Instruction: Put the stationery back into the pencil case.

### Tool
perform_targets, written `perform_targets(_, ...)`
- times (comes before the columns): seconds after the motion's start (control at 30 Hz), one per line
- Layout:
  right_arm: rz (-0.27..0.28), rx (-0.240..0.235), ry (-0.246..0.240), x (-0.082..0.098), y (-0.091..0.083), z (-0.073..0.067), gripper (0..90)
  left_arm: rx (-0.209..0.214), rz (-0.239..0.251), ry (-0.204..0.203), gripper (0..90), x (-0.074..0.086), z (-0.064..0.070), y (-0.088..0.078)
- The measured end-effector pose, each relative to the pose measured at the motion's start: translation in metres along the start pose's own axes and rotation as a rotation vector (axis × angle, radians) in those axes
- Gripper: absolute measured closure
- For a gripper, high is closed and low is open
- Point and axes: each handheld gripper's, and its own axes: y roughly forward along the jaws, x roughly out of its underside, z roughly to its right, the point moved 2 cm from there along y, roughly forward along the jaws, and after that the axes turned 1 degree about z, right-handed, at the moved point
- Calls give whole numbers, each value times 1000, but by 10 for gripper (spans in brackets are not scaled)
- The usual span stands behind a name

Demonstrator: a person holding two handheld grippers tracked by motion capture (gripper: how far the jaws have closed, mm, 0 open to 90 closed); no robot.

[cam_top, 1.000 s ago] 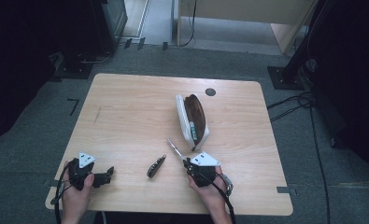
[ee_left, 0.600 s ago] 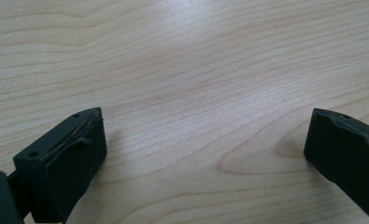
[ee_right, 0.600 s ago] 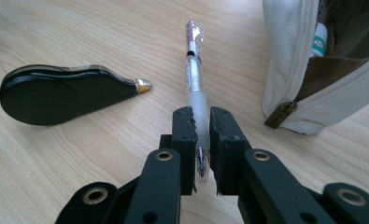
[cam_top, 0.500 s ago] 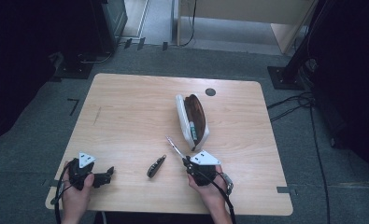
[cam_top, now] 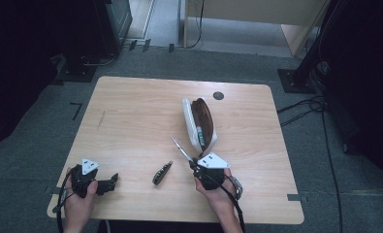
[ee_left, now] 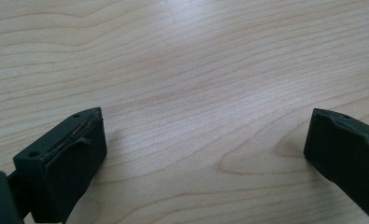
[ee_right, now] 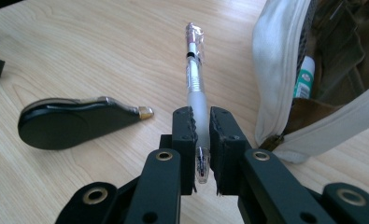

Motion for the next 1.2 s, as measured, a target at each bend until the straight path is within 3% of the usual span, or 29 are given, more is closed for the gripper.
perform_targets(0.67,84,10,-12,-45,-19,8,815,0,1,-1,0,0,0,0)
perform_targets(0.93,119,45,9,-64,-25,20,814,0,0,0,0,0,0,0)
perform_targets(1.2,130,108,62,-79,-27,39,815,1,1,-2,0,0,0,0)
